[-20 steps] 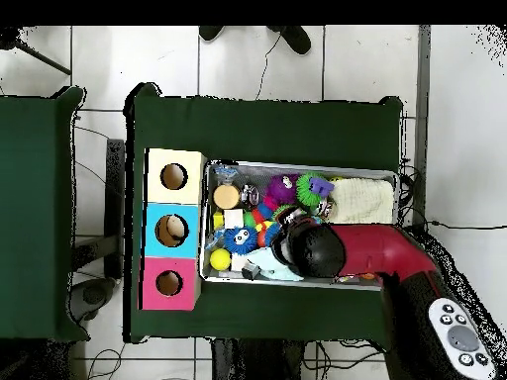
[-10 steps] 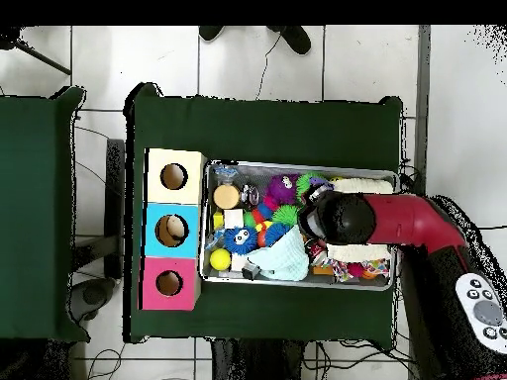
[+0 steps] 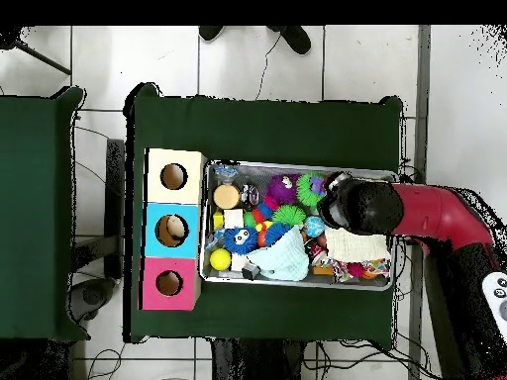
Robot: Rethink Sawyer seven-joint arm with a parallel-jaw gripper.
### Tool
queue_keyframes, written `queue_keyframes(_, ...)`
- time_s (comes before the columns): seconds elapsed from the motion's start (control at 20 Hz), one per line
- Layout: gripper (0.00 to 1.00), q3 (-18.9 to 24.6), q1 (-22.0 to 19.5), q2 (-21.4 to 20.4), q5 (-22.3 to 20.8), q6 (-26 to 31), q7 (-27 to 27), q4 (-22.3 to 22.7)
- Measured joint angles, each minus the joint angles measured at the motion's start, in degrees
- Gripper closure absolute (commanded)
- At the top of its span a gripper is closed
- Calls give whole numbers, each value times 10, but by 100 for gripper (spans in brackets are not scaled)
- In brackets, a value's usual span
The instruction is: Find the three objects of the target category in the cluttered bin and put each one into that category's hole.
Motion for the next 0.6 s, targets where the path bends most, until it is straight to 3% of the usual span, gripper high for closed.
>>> queue_keyframes(0.45,0,7,-53,8,-34,-18,-19,0)
queue_keyframes(0.6,0,7,-77,22,-53,-48,-19,0)
